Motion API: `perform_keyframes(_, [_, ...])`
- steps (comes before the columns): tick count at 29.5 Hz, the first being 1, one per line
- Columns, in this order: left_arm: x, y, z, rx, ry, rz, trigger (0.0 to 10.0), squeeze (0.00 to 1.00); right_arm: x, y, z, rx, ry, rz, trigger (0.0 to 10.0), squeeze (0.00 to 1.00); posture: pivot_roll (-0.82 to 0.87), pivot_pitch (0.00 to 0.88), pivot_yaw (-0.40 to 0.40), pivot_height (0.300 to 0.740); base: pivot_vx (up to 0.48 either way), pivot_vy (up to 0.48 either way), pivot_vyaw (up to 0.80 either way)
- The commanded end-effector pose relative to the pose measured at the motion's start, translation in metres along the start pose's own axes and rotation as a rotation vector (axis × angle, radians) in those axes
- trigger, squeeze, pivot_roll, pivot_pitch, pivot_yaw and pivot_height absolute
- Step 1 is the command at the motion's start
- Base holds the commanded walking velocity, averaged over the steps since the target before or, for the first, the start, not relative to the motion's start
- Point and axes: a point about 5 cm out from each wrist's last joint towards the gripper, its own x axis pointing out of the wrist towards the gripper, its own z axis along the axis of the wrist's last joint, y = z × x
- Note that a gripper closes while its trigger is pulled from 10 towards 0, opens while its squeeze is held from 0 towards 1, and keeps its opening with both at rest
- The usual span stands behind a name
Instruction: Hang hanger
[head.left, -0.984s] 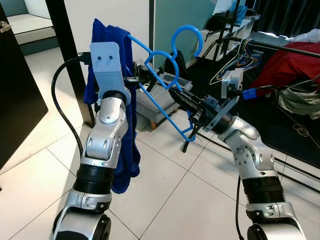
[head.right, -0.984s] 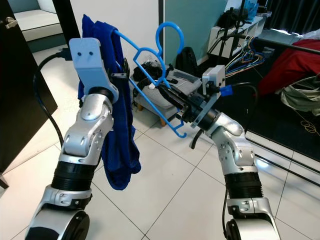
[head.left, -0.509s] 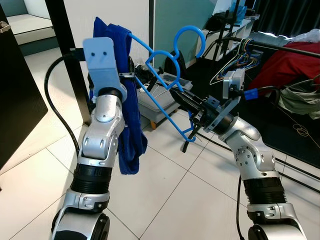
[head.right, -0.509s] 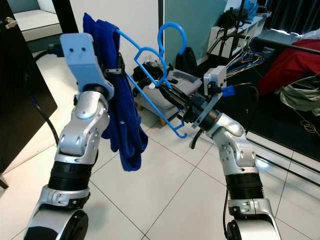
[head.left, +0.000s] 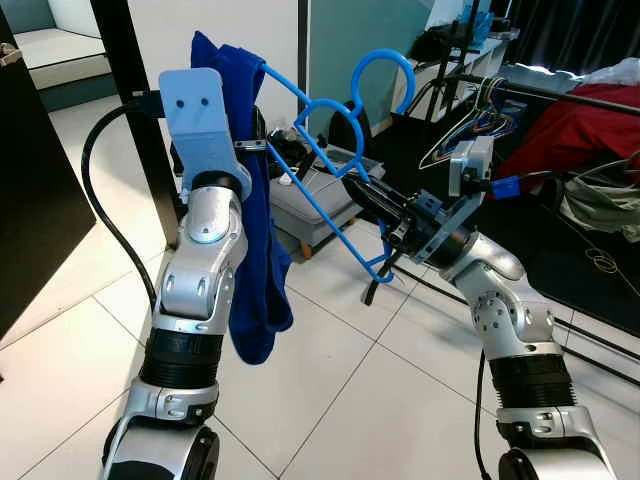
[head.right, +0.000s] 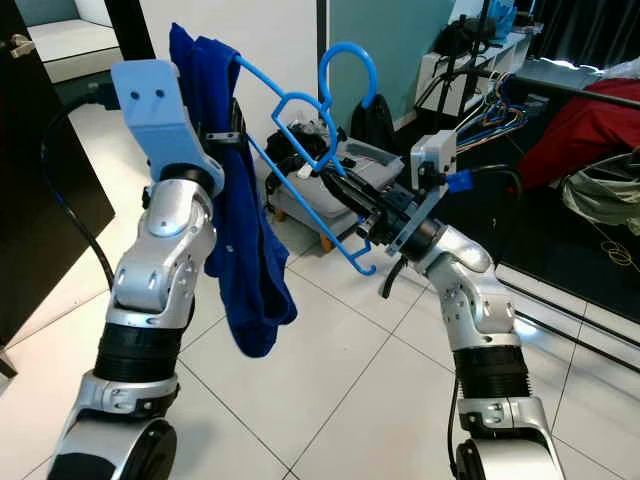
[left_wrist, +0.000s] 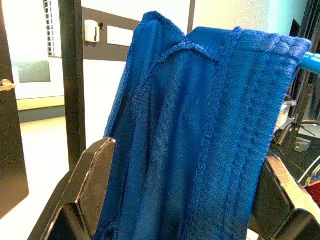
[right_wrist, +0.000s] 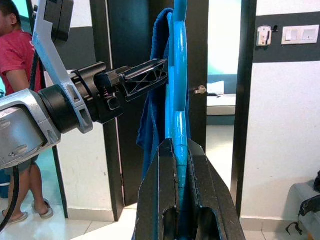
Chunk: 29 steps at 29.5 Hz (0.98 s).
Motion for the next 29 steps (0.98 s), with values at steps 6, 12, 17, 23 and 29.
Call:
perform_keyframes(6, [0.0015, 0.0034, 0.0099, 0.015, -0.034, 0.018, 10.0, 0.00, 0.0000, 0.0005, 0.0112, -0.015, -0.044, 0.006, 0.0, 0.00, 0.03, 0.026, 0.001, 0.740, 0.000, 0.000, 0.00])
perform_keyframes(12, [0.0017, 0.0056, 0.0122, 0.019, -0.040, 0.029, 10.0, 0.00, 0.0000, 0.0002, 0.0110, -0.012, -0.043, 0.004, 0.0, 0.00, 0.03, 0.029, 0.001, 0.740, 0.000, 0.000, 0.00])
perform_keyframes(17, [0.0013, 0.0054, 0.0130, 0.017, -0.042, 0.028, 10.0, 0.00, -0.0004, 0.0003, 0.0108, -0.011, -0.041, 0.002, 0.0, 0.00, 0.03, 0.032, 0.002, 0.740, 0.000, 0.000, 0.00])
perform_keyframes(23, [0.0008, 0.0038, 0.0132, 0.013, -0.041, 0.021, 10.0, 0.00, -0.0010, -0.0002, 0.0105, -0.012, -0.039, -0.003, 0.0, 0.00, 0.03, 0.032, 0.002, 0.740, 0.000, 0.000, 0.00])
perform_keyframes(29, [-0.0011, -0.0020, 0.0136, -0.002, -0.034, -0.004, 10.0, 0.00, -0.0010, -0.0012, 0.0112, -0.011, -0.041, -0.008, 0.0, 0.00, 0.03, 0.036, 0.000, 0.740, 0.000, 0.000, 0.00])
